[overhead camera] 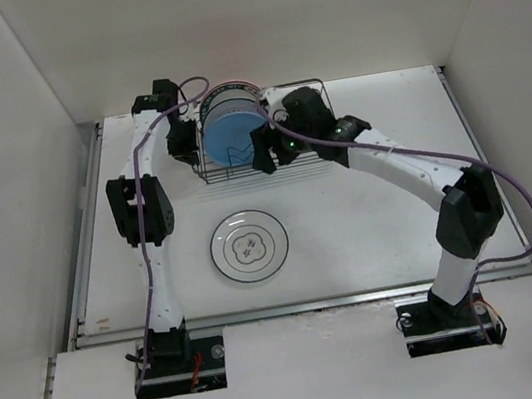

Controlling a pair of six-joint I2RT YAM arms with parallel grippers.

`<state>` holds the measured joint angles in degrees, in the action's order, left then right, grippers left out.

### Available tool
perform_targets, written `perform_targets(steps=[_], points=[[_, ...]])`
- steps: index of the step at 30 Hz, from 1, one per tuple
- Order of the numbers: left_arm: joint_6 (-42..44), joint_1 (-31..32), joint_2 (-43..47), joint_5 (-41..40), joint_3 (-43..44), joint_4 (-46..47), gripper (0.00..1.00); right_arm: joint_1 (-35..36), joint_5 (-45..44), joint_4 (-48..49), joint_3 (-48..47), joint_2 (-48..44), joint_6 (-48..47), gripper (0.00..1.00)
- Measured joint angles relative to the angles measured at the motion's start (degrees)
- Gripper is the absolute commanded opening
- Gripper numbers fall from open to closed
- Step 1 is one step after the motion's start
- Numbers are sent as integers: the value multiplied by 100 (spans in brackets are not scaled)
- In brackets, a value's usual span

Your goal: Unload the plates from the dish rack

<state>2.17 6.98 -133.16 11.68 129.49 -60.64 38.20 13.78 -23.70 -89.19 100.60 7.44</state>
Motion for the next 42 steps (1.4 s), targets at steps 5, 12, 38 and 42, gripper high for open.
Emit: perform_targets(steps=[5, 12, 38, 42], points=[[219, 160, 0, -391, 28, 122, 0, -472, -767, 358, -999, 444, -105, 78], [448, 297, -55, -669, 105, 345, 0, -669, -1388, 492, -2175, 2133, -378, 64], [-144, 387, -101, -881, 136, 400, 0, -772, -1993, 494, -1993, 509, -568, 0], [-173, 387, -96, -892, 133, 404, 0, -802, -1530, 319, -1198, -426, -507, 0]])
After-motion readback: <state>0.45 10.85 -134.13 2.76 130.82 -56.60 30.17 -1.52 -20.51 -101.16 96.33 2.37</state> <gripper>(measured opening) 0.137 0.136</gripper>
